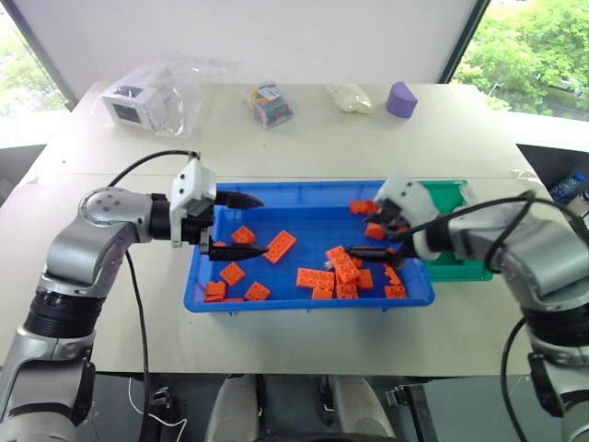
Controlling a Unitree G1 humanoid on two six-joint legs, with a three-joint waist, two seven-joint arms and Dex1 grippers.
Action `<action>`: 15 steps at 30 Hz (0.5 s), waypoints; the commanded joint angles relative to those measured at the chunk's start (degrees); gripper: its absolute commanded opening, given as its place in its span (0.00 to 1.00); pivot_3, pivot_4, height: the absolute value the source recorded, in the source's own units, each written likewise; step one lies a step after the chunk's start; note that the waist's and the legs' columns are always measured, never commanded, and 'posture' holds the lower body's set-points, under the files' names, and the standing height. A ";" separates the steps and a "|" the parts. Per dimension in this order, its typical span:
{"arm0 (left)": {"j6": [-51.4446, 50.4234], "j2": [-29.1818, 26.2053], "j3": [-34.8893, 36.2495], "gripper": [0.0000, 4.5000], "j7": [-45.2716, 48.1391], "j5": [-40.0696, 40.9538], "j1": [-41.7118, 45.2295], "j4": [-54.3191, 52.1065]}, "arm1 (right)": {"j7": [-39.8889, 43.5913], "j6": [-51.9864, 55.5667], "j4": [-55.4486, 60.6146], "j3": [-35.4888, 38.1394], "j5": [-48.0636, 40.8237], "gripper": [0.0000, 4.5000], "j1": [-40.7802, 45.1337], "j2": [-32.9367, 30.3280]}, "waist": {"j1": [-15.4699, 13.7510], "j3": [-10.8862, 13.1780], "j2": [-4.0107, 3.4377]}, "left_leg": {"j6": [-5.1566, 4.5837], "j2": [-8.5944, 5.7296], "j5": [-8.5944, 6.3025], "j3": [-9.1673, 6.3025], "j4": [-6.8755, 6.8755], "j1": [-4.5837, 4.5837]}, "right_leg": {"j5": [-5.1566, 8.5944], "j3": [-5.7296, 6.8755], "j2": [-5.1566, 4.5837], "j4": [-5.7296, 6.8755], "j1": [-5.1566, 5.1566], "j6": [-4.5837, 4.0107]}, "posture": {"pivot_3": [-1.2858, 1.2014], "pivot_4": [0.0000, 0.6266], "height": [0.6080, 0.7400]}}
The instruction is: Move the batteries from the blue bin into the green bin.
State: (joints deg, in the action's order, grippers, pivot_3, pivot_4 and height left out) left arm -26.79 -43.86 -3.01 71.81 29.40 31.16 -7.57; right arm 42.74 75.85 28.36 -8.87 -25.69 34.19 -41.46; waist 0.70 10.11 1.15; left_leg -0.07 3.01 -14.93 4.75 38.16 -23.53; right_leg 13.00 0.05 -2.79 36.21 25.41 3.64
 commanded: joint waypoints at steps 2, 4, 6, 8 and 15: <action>-0.27 -1.26 2.25 1.00 -0.04 1.03 -0.26 -2.47 | -4.30 2.38 4.07 -1.69 -0.91 0.98 -0.76 3.08 | 0.03 0.00 0.00 | 0.00 0.00 0.00 0.00 0.00 0.00 | 0.00 0.01 0.01 0.00 0.00 0.00 | 0.52 0.24 0.95; -0.52 -1.44 2.34 1.00 -0.01 1.14 -0.20 -2.65 | -5.32 1.79 4.28 -3.63 -0.41 0.98 -1.36 3.11 | 0.03 0.00 0.00 | 0.00 0.00 0.00 0.01 -0.01 0.00 | 0.00 0.01 0.01 0.01 0.00 -0.01 | 0.52 0.24 0.95; -0.77 -1.56 2.38 1.00 0.01 1.21 -0.07 -2.78 | -6.04 1.15 3.85 -4.72 -0.12 0.98 -1.60 3.02 | 0.00 0.00 0.00 | 0.00 0.00 0.00 0.01 0.00 0.00 | 0.00 0.01 0.01 0.00 0.00 -0.01 | 0.52 0.24 0.95; -0.99 -1.67 2.41 1.00 0.01 1.28 0.08 -2.88 | -6.60 0.76 3.23 -5.26 0.00 0.98 -1.67 2.95 | 0.04 0.00 0.00 | 0.00 0.00 0.00 0.02 0.00 0.00 | 0.00 0.01 0.00 0.00 0.00 -0.01 | 0.52 0.24 0.95; -1.55 -1.77 2.56 1.00 -0.29 1.47 0.03 -3.36 | -7.03 -3.15 0.93 -7.01 1.67 0.98 -3.86 0.60 | 0.02 0.00 0.01 | 0.00 0.00 0.00 0.01 0.00 0.00 | 0.01 0.02 0.02 0.00 -0.01 -0.01 | 0.52 0.24 0.95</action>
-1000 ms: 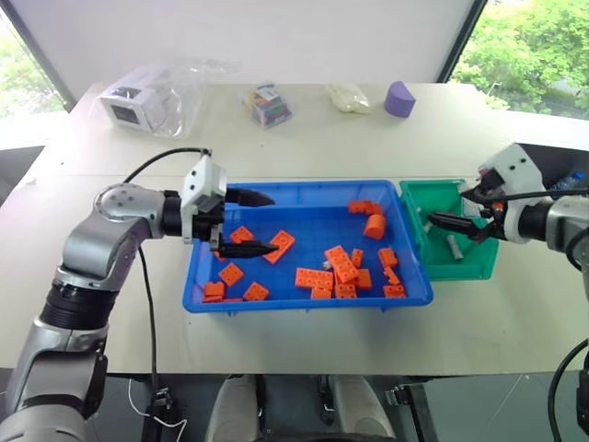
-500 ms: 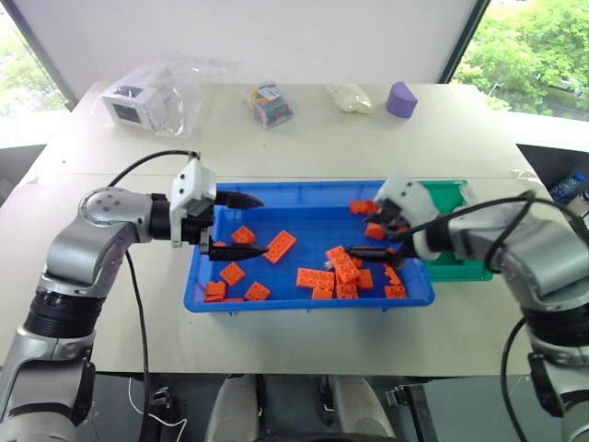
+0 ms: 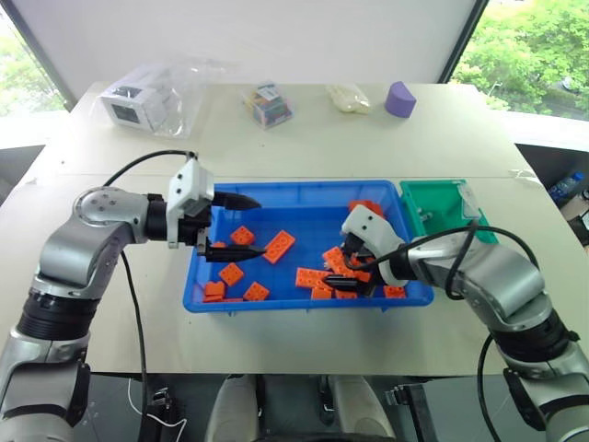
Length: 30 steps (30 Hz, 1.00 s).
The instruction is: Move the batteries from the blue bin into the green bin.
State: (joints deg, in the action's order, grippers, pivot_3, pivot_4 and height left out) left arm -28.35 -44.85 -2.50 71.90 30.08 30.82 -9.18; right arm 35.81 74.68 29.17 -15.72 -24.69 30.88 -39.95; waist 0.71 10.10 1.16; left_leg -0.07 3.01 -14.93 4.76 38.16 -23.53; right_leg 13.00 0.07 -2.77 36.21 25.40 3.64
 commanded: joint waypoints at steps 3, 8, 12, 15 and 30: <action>0.03 -0.78 2.10 1.00 -0.54 0.88 0.29 -1.81 | 0.10 -3.15 0.17 -0.47 0.98 0.87 -1.38 -1.28 | 0.02 0.00 0.00 | 0.00 0.00 0.00 0.00 0.00 0.00 | 0.00 0.00 0.00 0.00 0.00 0.01 | 0.52 0.24 0.95; 0.34 -0.79 2.05 1.00 -0.81 0.93 0.33 -1.68 | 1.06 -3.26 1.20 0.85 -0.10 0.35 -1.19 -1.89 | 0.03 0.00 0.01 | 0.00 0.00 0.00 -0.01 0.00 0.00 | 0.00 0.00 0.01 0.00 0.00 0.01 | 0.52 0.24 0.95; 0.75 -0.69 2.00 1.00 -0.98 0.84 0.37 -1.51 | 2.16 -3.59 -0.30 2.62 -0.60 0.35 2.88 -1.89 | 0.10 0.00 0.00 | 0.00 0.00 0.00 -0.01 0.00 0.00 | 0.00 0.00 0.02 0.00 0.00 0.01 | 0.52 0.24 0.95; 1.09 -0.72 2.10 1.00 -0.98 0.77 0.31 -1.44 | 2.58 -5.29 -2.83 2.29 -0.70 0.35 8.24 0.65 | 0.33 0.00 0.01 | 0.00 0.01 0.00 0.00 0.00 0.02 | -0.01 -0.01 0.02 0.01 0.01 0.01 | 0.52 0.24 0.95; 1.21 -1.10 3.77 1.00 -2.79 1.07 -2.03 -3.75 | 9.27 -27.50 -33.80 -13.42 12.56 0.93 26.53 18.17 | -0.15 0.00 0.01 | 0.00 -0.02 0.01 0.01 0.03 -0.07 | -0.09 0.05 -0.06 0.02 0.01 0.13 | 0.52 0.24 0.95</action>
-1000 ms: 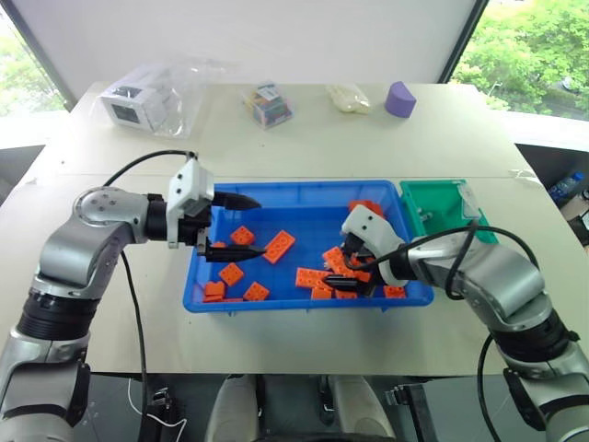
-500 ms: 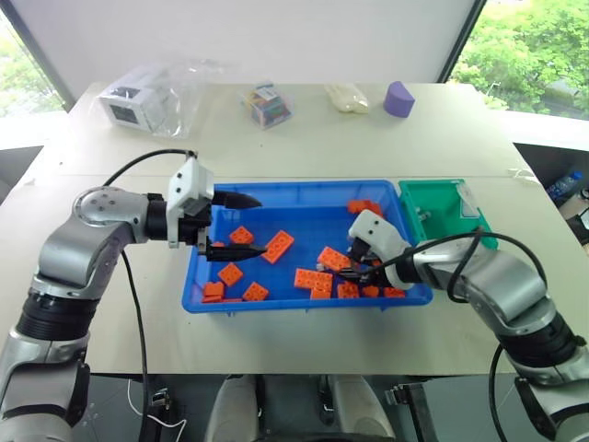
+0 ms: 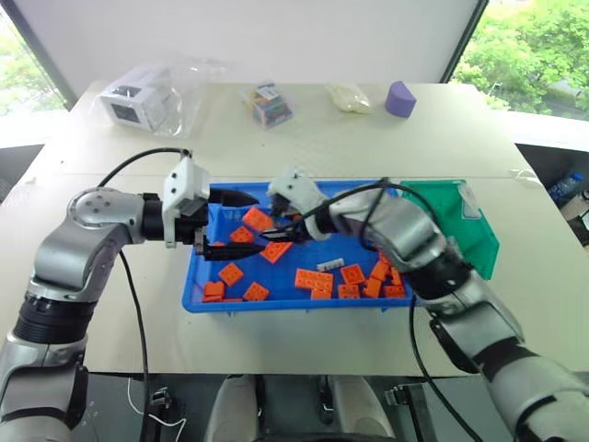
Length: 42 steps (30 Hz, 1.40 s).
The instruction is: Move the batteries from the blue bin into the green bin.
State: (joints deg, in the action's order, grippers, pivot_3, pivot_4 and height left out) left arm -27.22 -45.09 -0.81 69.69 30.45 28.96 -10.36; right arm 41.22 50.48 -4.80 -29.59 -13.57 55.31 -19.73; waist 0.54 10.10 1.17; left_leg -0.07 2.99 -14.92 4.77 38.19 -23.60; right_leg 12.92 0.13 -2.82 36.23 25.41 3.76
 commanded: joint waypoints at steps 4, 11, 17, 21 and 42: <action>-0.12 -1.41 2.65 1.00 -0.84 0.98 -1.33 -3.33 | 12.43 -6.87 4.52 0.51 2.26 0.93 -0.16 -10.07 | 0.10 0.00 0.00 | 0.00 -0.06 0.00 0.04 0.03 -0.06 | 0.00 -0.01 -0.09 -0.07 0.00 0.00 | 0.52 0.24 0.95; -0.45 -1.81 2.65 1.00 -0.80 1.05 -1.02 -3.07 | 20.34 -15.10 7.72 0.32 5.81 0.93 -7.65 -20.31 | 0.55 0.00 0.01 | 0.00 0.02 0.00 -0.03 0.00 0.03 | 0.02 0.02 0.06 -0.01 0.00 -0.01 | 0.52 0.24 0.95; -0.53 -1.86 2.41 1.00 -0.26 0.80 0.31 -2.17 | 20.44 -16.70 6.92 1.48 8.50 0.54 -10.22 -20.32 | 0.43 0.00 0.00 | 0.00 0.09 0.00 -0.06 -0.04 0.13 | 0.03 0.00 0.19 0.12 0.03 -0.03 | 0.52 0.24 0.95; -0.29 -1.90 2.35 1.00 0.18 0.50 0.70 -1.66 | 21.15 -17.27 7.03 1.90 9.38 0.54 -11.71 -20.99 | 0.21 0.00 0.01 | 0.00 0.07 0.00 -0.01 -0.02 0.10 | 0.05 0.00 0.13 0.09 0.02 -0.07 | 0.52 0.24 0.95; 0.29 -1.50 2.62 1.00 -0.03 0.05 0.71 -1.35 | 27.06 -13.35 12.32 9.09 5.42 0.54 -15.15 -25.24 | 0.16 0.00 0.01 | 0.00 0.06 0.00 -0.02 -0.01 0.10 | 0.07 -0.01 0.12 0.08 -0.01 -0.10 | 0.52 0.24 0.95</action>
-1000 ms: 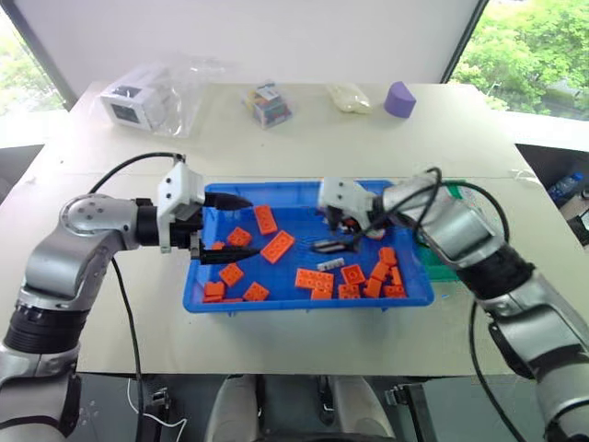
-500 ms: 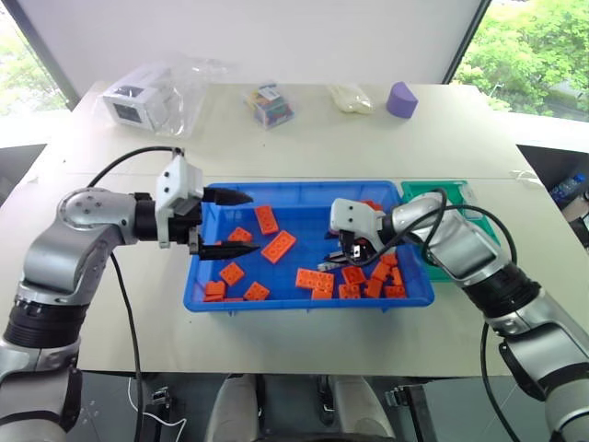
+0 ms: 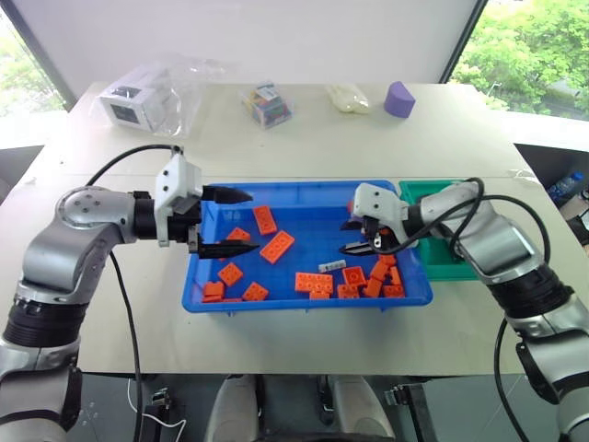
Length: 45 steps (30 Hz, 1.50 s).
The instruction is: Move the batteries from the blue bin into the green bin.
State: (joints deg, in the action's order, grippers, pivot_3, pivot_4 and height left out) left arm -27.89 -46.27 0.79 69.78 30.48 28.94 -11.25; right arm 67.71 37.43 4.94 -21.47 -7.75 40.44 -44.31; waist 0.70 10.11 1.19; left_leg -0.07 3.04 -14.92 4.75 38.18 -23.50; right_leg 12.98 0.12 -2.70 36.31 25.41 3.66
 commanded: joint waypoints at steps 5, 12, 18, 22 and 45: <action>1.11 -0.07 0.72 1.00 -0.13 -0.20 1.66 0.19 | 0.58 -2.69 0.87 -1.81 1.85 0.54 -1.41 0.62 | 0.04 0.00 0.00 | 0.00 0.00 0.00 0.00 0.00 0.00 | 0.00 0.00 0.00 0.00 0.00 0.00 | 0.52 0.24 0.95; 1.45 -0.18 0.84 1.00 -0.14 -0.61 1.65 0.91 | 1.28 -3.84 -0.65 -3.59 2.60 0.54 -1.82 2.28 | 0.04 0.00 0.00 | 0.00 0.00 0.00 0.00 0.01 0.00 | 0.00 0.00 0.01 0.00 0.00 0.00 | 0.52 0.24 0.95; 1.52 -0.05 0.91 1.00 -0.42 -0.57 1.61 0.77 | 0.68 -7.08 -4.28 -6.24 5.42 0.42 -2.21 4.87 | 0.02 0.00 0.01 | 0.00 0.00 0.00 0.00 0.01 0.00 | 0.00 0.00 0.01 0.01 -0.01 0.01 | 0.52 0.24 0.95; 1.36 -0.27 1.12 1.00 -0.40 -0.40 1.73 0.60 | 0.78 -7.60 -5.00 -6.06 6.44 0.02 -1.98 5.73 | 0.03 -0.01 0.01 | 0.00 0.00 0.00 -0.01 0.01 0.03 | -0.01 0.00 0.02 0.02 -0.03 0.02 | 0.52 0.24 0.95; 4.77 1.06 0.33 1.00 1.65 -1.65 2.69 7.38 | -18.27 25.33 6.82 34.66 -8.20 0.25 -12.25 -6.29 | -0.50 -0.01 0.01 | 0.00 -0.02 0.00 0.03 -0.01 0.03 | 0.01 -0.05 -0.03 -0.07 -0.04 -0.03 | 0.52 0.24 0.95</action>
State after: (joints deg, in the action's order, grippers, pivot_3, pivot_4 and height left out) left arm -24.26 -45.34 0.77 71.03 28.98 29.99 -3.94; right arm 51.00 62.94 8.40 11.07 -14.77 27.75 -50.50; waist 0.20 10.10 1.19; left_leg -0.07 3.02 -14.92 4.78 38.18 -23.47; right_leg 12.99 0.06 -2.73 36.24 25.37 3.63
